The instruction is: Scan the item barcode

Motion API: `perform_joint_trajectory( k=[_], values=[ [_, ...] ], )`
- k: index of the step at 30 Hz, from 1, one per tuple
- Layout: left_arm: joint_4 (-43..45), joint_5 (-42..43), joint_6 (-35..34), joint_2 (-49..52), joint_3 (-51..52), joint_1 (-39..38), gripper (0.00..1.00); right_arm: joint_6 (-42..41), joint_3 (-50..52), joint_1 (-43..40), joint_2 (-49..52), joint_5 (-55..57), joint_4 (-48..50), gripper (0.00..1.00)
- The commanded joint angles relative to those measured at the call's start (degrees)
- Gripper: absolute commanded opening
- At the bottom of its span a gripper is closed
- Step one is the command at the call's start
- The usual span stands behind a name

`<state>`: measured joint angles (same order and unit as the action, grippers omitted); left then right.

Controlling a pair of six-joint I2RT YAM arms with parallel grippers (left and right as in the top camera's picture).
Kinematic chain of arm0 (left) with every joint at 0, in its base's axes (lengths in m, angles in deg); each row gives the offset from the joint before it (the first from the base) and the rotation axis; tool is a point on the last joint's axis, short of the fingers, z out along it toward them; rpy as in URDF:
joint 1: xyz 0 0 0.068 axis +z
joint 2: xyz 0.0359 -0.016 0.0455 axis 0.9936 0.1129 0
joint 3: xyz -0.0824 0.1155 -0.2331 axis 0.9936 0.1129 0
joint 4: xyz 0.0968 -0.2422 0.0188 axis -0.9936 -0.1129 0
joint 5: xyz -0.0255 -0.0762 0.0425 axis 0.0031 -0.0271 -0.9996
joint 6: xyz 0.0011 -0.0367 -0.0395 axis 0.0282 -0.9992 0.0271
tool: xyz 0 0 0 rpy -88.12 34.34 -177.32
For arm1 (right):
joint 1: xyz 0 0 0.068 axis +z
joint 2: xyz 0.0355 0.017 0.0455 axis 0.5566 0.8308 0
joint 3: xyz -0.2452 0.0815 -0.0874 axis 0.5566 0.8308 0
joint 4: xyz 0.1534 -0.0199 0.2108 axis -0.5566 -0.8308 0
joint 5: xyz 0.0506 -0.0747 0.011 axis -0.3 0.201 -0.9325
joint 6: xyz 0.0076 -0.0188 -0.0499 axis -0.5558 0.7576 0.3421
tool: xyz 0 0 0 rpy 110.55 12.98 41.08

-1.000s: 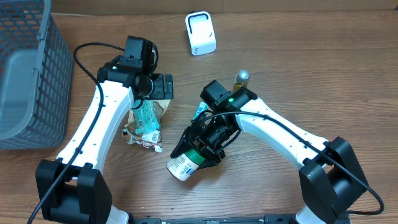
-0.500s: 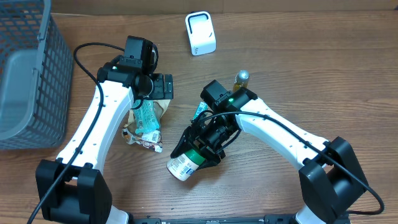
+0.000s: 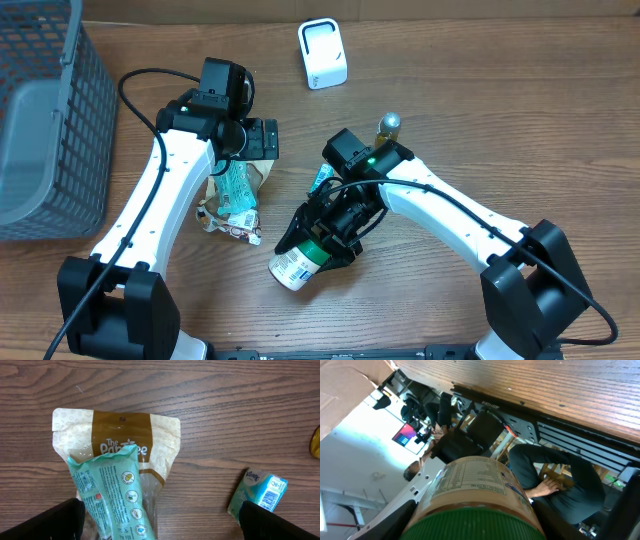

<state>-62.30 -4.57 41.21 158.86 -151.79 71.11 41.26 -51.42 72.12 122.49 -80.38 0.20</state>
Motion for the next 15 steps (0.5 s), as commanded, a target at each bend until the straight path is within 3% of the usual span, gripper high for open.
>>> perform_joint_trajectory(
  k=[1, 8, 12, 15],
  values=[
    [0.09, 0.37, 0.85, 0.11, -1.18, -0.37, 1.0, 0.5, -1.64, 0.2, -0.33, 2.14, 0.13, 0.38],
    [0.11, 0.37, 0.85, 0.11, -1.18, -0.37, 1.0, 0.48, -1.64, 0.22, -0.33, 14.34, 0.15, 0.37],
    [0.09, 0.37, 0.85, 0.11, -1.18, -0.37, 1.0, 0.48, -1.64, 0.2, -0.33, 22.84, 0.2, 0.27],
    [0.11, 0.37, 0.85, 0.11, -1.18, -0.37, 1.0, 0.48, -1.64, 0.22, -0.33, 28.57, 0.57, 0.26]
  ],
)
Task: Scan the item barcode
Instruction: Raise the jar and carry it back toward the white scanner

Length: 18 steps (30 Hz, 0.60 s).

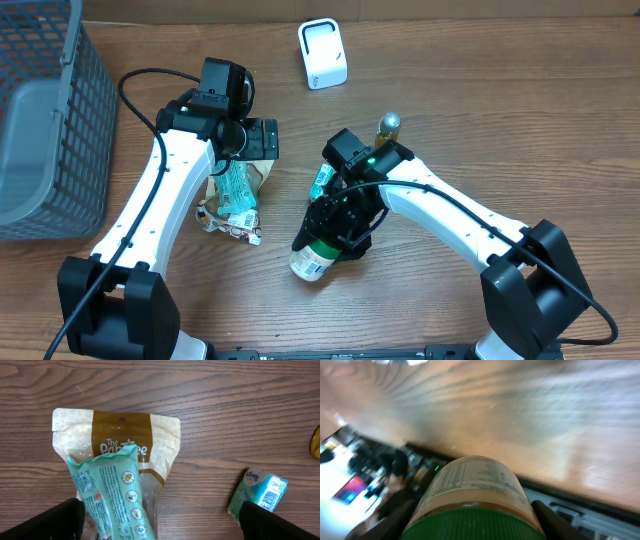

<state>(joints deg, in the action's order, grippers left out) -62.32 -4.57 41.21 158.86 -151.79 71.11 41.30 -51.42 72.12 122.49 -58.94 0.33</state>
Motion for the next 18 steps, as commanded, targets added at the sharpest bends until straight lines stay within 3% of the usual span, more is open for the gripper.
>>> perform_joint_trajectory(
  k=[1, 6, 18],
  values=[
    [0.13, 0.37, 0.85, 0.11, -1.18, -0.37, 1.0, 0.44, -1.64, 0.2, -0.33, 8.22, 0.55, 0.26],
    [0.13, 0.37, 0.85, 0.11, -1.18, -0.37, 1.0, 0.44, -1.64, 0.2, -0.33, 13.33, 1.55, 0.26],
    [0.13, 0.37, 0.85, 0.11, -1.18, -0.37, 1.0, 0.46, -1.64, 0.2, -0.33, 13.68, 1.95, 0.23]
  ],
)
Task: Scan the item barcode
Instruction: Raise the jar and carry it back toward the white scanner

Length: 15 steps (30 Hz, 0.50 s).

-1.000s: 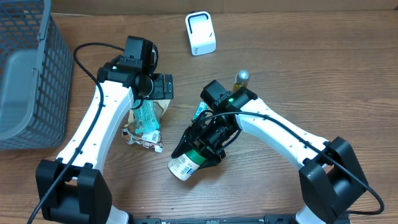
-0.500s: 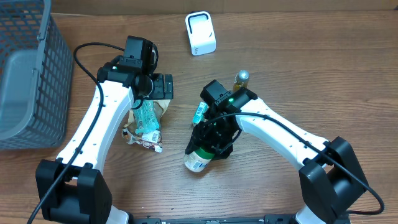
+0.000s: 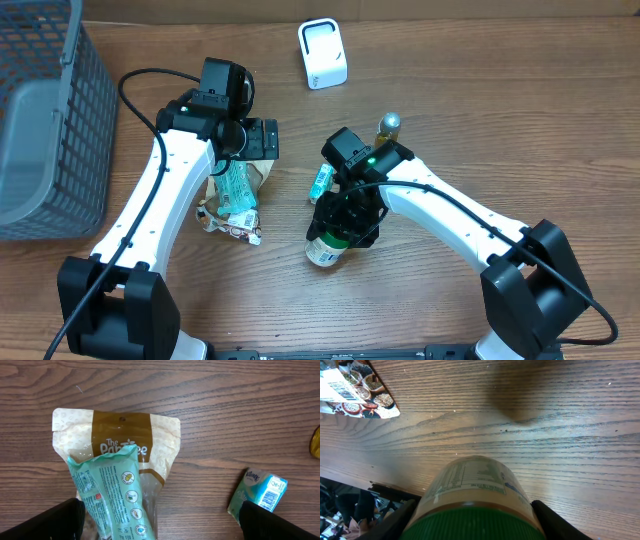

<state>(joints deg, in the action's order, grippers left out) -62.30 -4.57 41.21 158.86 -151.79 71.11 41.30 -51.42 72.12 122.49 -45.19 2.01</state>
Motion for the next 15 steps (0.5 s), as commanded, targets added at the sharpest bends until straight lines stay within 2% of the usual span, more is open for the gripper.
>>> perform_joint_trajectory(
  k=[1, 15],
  values=[
    [0.09, 0.37, 0.85, 0.11, -1.18, -0.37, 1.0, 0.46, -1.64, 0.2, -0.33, -0.09, 0.24, 0.22],
    [0.11, 0.37, 0.85, 0.11, -1.18, -0.37, 1.0, 0.48, -1.64, 0.2, -0.33, -3.61, 0.28, 0.18]
  ],
)
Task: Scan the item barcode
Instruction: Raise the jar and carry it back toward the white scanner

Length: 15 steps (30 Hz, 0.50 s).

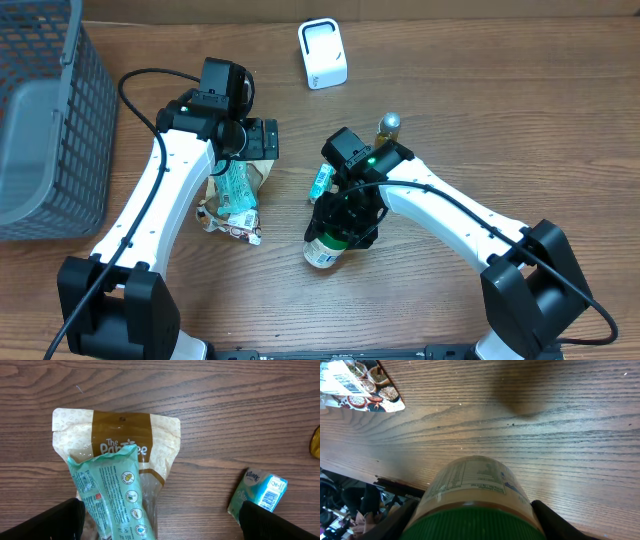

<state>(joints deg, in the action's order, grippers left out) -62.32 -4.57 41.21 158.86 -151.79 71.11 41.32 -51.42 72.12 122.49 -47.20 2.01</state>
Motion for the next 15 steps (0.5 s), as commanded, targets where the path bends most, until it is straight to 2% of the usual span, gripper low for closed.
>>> perform_joint_trajectory(
  k=[1, 7, 9, 12, 15],
  values=[
    [0.11, 0.37, 0.85, 0.11, -1.18, -0.37, 1.0, 0.46, -1.64, 0.2, -0.33, -1.57, 0.28, 0.18],
    [0.11, 0.35, 0.85, 0.11, -1.18, -0.37, 0.99, 0.74, -1.64, 0.2, -0.33, -1.62, 0.46, 0.18],
    [0.13, 0.35, 0.85, 0.11, -1.18, -0.37, 1.0, 3.32, -1.99, 0.15, -0.33, -3.21, 0.46, 0.17],
    [0.13, 0.37, 0.85, 0.11, -1.18, -0.37, 1.0, 6.56, -3.56, -0.2, -0.35, -7.3, -0.07, 0.04],
    [0.13, 0.37, 0.85, 0.11, -1.18, -0.37, 1.0, 7.98, -7.13, -1.01, -0.63, -8.44, -2.69, 0.04]
  ],
)
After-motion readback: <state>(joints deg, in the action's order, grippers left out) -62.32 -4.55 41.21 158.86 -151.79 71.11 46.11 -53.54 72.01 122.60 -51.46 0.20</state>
